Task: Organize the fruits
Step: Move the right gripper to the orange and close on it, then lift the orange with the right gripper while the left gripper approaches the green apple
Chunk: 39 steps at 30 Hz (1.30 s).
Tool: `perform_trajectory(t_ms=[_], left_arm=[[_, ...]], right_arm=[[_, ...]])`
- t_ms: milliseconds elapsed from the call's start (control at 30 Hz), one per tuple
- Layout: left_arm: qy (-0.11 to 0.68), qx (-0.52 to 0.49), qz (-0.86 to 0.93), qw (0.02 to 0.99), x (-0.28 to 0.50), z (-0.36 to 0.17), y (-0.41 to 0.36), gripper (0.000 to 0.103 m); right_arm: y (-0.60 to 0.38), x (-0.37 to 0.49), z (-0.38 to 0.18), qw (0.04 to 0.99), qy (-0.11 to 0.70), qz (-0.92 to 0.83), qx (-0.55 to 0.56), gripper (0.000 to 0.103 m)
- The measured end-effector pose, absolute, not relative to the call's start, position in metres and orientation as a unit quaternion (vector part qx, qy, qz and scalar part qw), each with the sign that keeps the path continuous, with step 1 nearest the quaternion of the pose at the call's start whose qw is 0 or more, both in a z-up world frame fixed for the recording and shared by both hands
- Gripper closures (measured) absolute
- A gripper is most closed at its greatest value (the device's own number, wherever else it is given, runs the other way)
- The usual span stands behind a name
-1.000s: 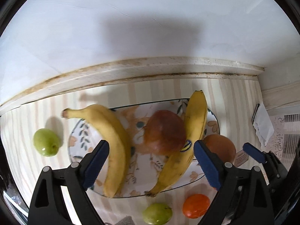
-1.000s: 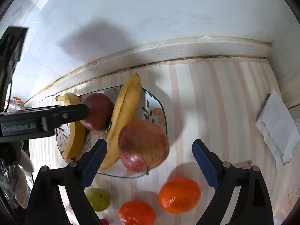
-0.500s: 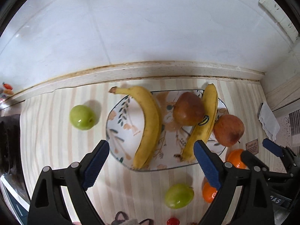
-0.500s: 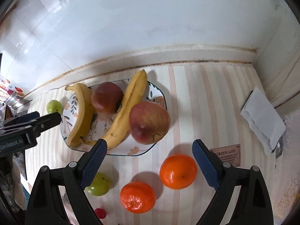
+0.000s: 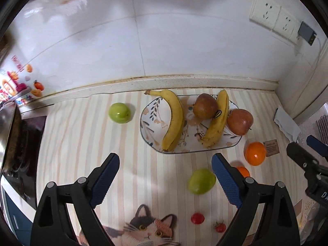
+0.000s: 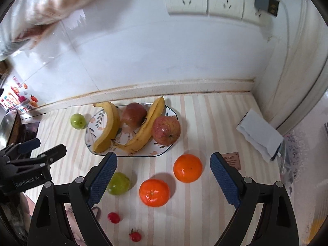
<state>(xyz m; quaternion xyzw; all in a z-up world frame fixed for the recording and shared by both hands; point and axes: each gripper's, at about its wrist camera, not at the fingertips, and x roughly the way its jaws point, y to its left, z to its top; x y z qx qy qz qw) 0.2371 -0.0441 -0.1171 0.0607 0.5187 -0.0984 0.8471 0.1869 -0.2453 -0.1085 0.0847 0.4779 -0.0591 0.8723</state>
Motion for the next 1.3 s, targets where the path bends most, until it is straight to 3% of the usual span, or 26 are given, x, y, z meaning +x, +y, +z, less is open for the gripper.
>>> perform_trajectory(t_ms=[300,733,967,1100,1300], left_arm=[[0.489,0.048,-0.089,0.866,0.201,-0.091,-0.029,0.011],[0.602,0.053,-0.061,0.794,0.217,-0.189,-0.021,0.006],[0.631,0.036,-0.065,0.772,0.223,-0.217,-0.023,0.006],[0.639,0.030,-0.077,0.765,0.229,-0.223,-0.031,0.006],[0.663,0.028,-0.112,0.740,0.248,-0.238,-0.057,0.006]], right_arm=[[-0.233,0.150,-0.083,0.879,0.460,-0.035,0.118,0.009],[-0.240,0.189,-0.269,0.754,0.616,-0.031,0.229,0.010],[-0.225,0.201,-0.302,0.756,0.624,-0.048,0.194,0.021],[-0.217,0.204,-0.302,0.773,0.614,-0.058,0.149,0.034],[-0.219,0.196,-0.298,0.774,0.615,-0.050,0.139,0.035]])
